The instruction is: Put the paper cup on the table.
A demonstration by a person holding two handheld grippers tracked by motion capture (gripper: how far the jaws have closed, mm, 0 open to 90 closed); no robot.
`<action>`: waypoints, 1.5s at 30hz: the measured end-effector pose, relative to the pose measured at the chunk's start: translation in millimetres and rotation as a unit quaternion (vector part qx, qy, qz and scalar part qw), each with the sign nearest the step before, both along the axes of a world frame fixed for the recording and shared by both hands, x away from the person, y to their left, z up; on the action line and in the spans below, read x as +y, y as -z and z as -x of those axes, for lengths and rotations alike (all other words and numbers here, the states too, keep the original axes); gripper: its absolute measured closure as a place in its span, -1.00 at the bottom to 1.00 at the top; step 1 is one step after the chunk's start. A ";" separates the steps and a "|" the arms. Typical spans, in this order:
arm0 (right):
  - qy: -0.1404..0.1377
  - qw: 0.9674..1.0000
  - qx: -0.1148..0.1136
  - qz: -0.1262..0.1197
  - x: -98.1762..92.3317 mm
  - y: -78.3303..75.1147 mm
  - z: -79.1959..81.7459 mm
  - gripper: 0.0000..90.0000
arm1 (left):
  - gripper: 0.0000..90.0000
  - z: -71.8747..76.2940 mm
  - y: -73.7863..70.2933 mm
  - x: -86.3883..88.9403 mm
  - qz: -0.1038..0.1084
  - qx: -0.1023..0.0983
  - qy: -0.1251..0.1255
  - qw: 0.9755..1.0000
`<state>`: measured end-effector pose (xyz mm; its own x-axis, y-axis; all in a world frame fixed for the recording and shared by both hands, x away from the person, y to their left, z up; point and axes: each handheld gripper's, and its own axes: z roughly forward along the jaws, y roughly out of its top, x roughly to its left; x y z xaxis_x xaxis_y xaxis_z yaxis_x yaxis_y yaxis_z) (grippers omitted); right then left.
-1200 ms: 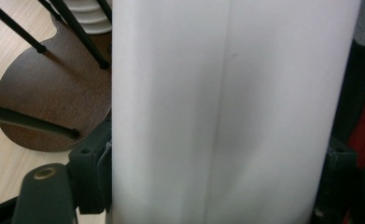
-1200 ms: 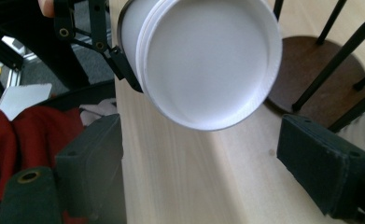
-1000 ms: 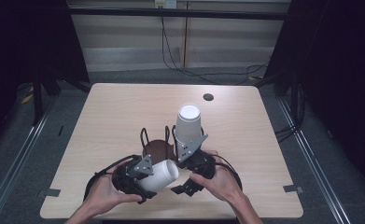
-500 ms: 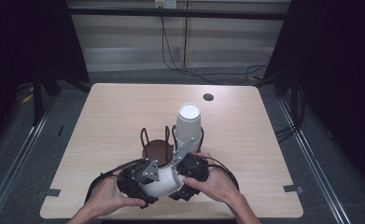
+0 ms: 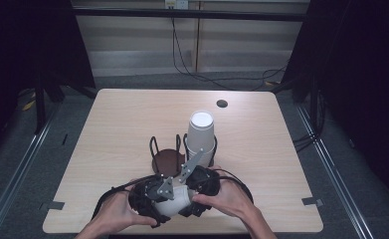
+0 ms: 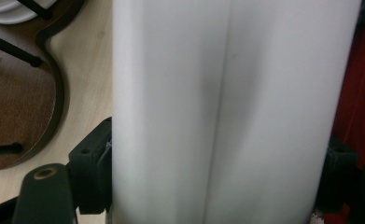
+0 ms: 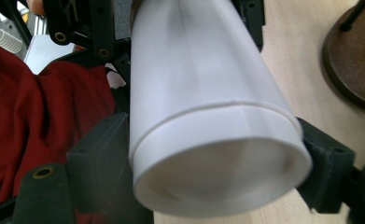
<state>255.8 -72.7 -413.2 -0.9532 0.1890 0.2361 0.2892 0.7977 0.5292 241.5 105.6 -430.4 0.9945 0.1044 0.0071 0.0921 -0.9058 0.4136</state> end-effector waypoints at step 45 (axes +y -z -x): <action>-0.004 1.000 0.015 0.019 4.6 8.2 -1.1 -0.45 | -0.71 2.9 5.8 11.4 0.048 -0.031 0.046 0.997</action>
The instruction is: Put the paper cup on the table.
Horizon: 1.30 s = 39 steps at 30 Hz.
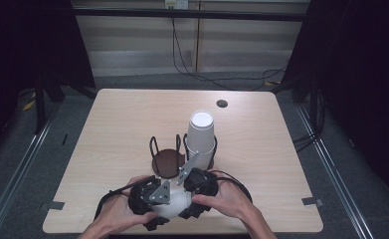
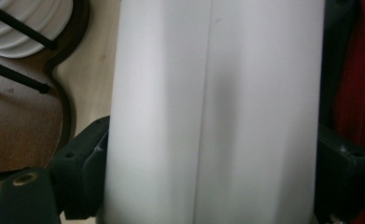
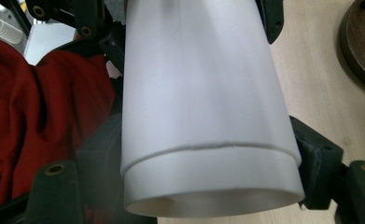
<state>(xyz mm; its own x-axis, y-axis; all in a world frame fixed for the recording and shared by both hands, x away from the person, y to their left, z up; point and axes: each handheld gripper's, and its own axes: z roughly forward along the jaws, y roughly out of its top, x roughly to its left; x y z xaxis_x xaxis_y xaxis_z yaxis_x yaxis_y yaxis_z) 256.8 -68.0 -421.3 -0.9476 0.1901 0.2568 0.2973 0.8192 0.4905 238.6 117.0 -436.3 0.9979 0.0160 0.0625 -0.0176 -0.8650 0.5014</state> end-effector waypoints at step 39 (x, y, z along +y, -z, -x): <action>0.081 0.995 -0.027 -0.057 -51.7 -10.8 -10.9 -0.45 | -0.65 -21.0 -21.1 62.1 0.213 0.040 -0.110 0.970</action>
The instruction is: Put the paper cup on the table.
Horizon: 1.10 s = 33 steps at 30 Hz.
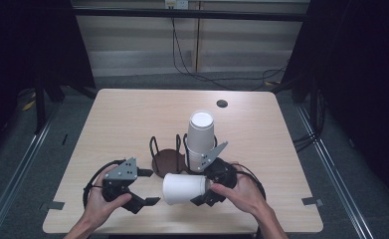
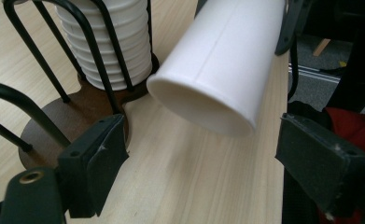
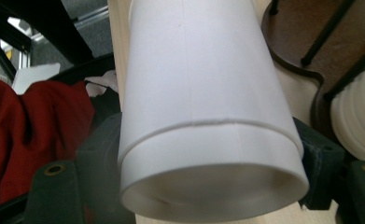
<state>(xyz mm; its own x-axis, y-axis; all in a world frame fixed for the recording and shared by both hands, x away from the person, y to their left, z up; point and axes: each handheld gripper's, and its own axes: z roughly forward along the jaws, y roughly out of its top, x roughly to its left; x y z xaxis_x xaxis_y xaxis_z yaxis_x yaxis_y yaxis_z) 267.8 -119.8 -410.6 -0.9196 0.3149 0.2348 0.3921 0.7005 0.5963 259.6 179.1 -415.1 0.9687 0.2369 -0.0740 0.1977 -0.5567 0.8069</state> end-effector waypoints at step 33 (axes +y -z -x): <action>0.036 0.979 -0.012 -0.200 -25.7 -3.0 -5.8 -0.45 | -0.65 1.8 0.0 4.4 0.085 0.016 -0.036 0.996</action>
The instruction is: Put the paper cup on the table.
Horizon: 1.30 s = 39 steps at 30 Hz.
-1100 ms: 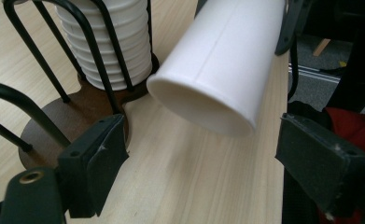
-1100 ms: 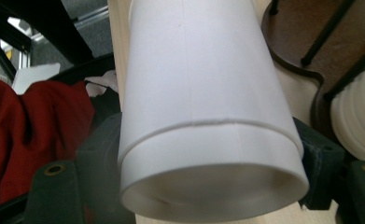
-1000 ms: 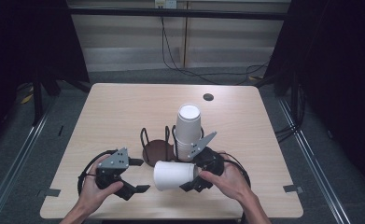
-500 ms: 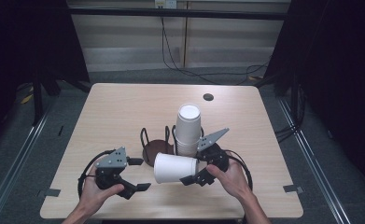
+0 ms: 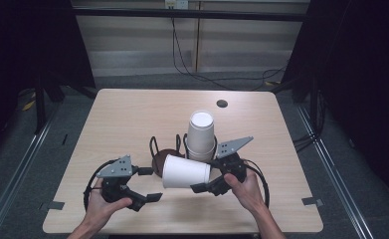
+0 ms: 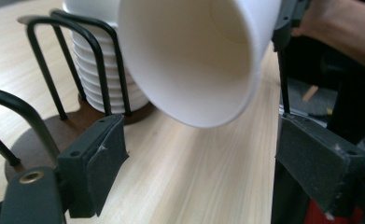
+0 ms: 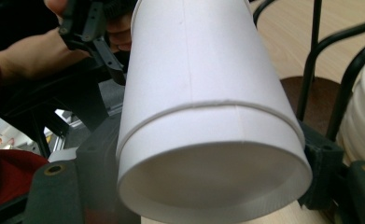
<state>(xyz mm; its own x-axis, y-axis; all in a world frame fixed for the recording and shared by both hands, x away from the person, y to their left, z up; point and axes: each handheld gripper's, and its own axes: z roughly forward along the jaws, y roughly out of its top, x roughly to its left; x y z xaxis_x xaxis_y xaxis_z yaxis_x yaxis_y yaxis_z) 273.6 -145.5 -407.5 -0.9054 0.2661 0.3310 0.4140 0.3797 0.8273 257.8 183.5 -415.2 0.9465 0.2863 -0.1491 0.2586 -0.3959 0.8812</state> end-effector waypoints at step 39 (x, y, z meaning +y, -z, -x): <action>-0.058 0.998 -0.022 -0.012 27.3 -0.8 10.0 -0.45 | -1.00 2.7 7.0 -17.4 0.085 -0.039 0.019 0.995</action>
